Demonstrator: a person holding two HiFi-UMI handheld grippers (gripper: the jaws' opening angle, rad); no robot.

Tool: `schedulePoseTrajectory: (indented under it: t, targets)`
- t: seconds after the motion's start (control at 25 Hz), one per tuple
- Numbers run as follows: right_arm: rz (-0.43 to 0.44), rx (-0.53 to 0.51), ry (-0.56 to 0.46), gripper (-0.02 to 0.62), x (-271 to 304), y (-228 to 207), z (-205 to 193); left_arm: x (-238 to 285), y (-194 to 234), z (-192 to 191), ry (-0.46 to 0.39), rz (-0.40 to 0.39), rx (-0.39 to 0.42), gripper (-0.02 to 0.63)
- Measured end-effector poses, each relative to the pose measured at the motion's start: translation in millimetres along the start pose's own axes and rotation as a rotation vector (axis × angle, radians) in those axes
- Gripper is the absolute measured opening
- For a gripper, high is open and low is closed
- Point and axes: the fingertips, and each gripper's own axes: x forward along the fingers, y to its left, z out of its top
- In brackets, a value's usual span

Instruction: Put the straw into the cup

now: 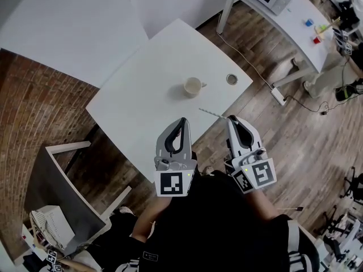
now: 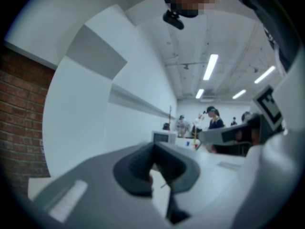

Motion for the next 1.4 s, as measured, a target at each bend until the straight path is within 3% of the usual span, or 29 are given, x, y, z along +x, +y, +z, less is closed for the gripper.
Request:
schedulePoseTrajectory:
  t: [0.68,1.4]
  targets:
    - [-0.068,-0.011,0.012,0.023,53,-4,2,33,34,2,0.01,-0.081,-0.006,0.003]
    - [0.024,0.0,0.049,0.023,87,-30,-11,65,44,-14,0.028,0.045,-0.018,0.003]
